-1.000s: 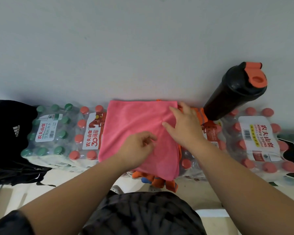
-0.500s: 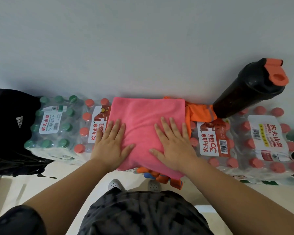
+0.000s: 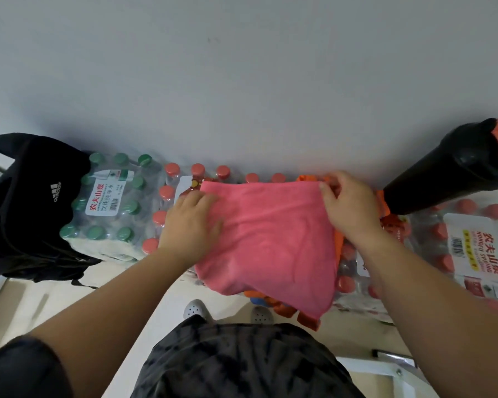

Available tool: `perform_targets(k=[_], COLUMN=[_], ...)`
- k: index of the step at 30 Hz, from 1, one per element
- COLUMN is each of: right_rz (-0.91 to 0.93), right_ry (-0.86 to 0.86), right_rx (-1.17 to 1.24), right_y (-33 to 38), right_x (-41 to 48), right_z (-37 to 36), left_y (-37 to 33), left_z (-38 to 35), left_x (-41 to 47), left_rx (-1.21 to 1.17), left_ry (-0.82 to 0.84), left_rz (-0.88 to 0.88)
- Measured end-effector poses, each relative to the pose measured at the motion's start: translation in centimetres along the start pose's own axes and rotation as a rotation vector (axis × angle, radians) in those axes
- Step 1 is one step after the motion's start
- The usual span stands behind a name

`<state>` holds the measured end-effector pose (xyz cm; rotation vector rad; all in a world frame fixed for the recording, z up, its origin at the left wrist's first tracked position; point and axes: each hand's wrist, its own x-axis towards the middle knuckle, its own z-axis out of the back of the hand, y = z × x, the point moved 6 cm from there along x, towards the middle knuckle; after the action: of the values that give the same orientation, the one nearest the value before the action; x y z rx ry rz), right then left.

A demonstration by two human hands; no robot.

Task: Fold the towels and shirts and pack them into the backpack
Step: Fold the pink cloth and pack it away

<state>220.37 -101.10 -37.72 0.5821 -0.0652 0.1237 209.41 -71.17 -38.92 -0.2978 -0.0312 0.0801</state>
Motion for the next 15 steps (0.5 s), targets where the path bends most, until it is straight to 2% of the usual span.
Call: perform_targets(k=[2, 5, 8, 15], right_rz=[-0.106, -0.140, -0.097, 0.028], right_ry=[0.076, 0.114, 0.108, 0.037], right_rx=[-0.004, -0.005, 0.042, 0.074], right_y=[-0.8, -1.2, -1.0, -0.4], right_x=[1.3, 2.0, 1.8, 1.1], right_z=[-0.7, -1.5, -1.6, 0.1], left_y=[0.5, 1.5, 2.3, 2.3], left_z=[0.3, -0.3, -1.2, -0.2], left_x=[2.6, 5.4, 6.8, 6.2], left_rx=[-0.029, -0.048, 0.000, -0.149], left_ry=[0.017, 0.119, 0.208, 0.145], left_rz=[0.121, 0.250, 0.262, 0.225])
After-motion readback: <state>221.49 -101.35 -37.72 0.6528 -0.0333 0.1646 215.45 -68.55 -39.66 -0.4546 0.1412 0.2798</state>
